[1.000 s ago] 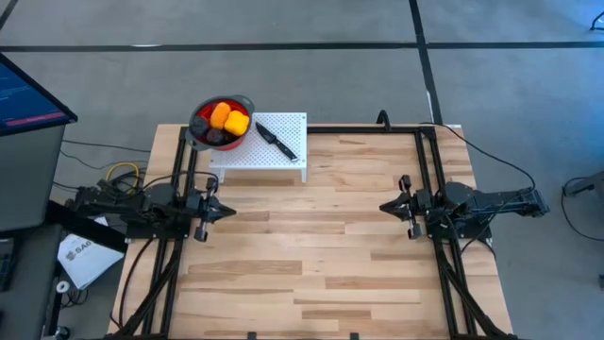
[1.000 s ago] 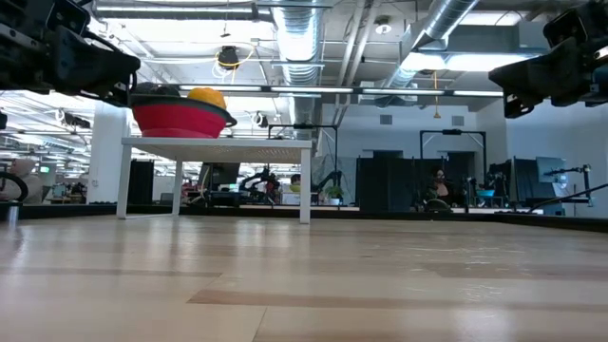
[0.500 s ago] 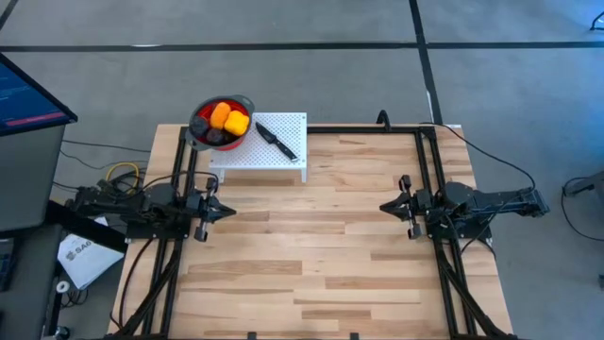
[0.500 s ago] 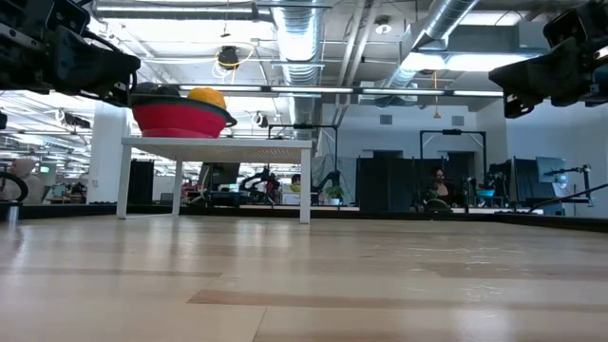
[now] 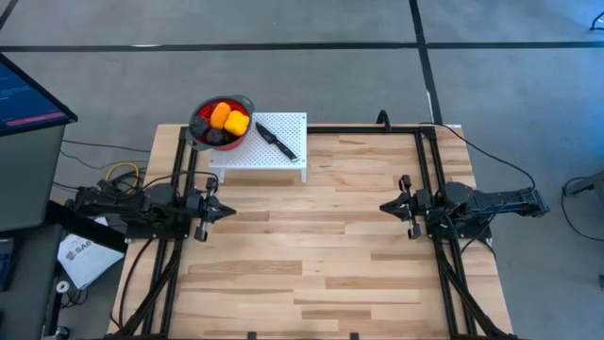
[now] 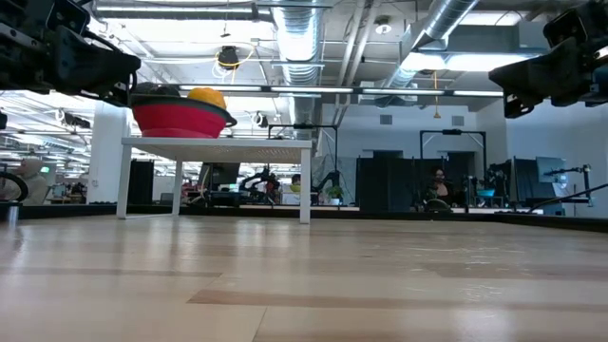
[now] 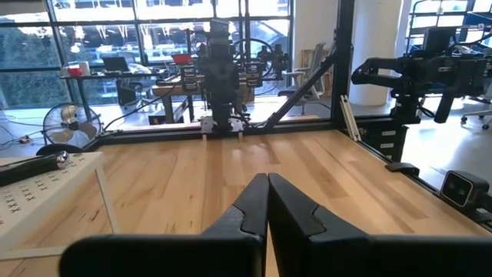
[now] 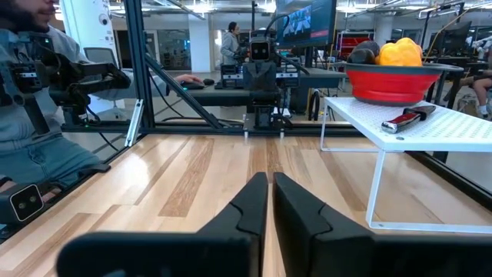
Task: Pick & Place Fruit
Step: Return to Home Position
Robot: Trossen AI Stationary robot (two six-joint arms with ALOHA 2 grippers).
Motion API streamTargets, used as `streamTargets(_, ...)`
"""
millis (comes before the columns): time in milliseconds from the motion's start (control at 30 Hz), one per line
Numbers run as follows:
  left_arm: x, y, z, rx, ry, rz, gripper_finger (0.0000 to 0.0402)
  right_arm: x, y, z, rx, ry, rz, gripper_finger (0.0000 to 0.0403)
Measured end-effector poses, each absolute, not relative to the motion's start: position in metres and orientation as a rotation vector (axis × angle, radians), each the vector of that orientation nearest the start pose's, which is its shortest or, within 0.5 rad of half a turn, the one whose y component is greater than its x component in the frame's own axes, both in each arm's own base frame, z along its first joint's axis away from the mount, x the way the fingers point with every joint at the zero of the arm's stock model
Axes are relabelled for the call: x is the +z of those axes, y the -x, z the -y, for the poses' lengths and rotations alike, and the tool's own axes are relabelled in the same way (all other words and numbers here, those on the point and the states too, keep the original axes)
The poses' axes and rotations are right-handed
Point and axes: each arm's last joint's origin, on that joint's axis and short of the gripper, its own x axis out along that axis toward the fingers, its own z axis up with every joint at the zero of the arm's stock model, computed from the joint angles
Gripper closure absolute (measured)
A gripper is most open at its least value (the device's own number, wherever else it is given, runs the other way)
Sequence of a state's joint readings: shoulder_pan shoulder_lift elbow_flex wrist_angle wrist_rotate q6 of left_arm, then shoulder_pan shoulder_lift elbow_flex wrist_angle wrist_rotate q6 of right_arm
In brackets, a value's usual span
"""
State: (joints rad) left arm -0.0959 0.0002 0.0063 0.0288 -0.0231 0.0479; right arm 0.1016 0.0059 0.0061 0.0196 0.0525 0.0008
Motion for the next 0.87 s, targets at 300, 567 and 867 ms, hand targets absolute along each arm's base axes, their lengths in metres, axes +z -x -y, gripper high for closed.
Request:
streamTargets(300,0.1694,-0.0968,0.0086,-0.072,-0.045,0.046,0.0400,0.1670,-0.0973,-0.0084,0.049,-0.002,0.020,0.0384)
streamTargets(567,0.1701,-0.0968,0.0086,-0.072,-0.044,0.054,0.0400,0.1670,-0.0973,-0.0084,0.049,-0.002,0.020,0.0387)
streamTargets(867,0.1705,-0.0968,0.0087,-0.072,-0.044,0.058,0.0400,0.1670,-0.0973,-0.0084,0.049,-0.002,0.020,0.0388)
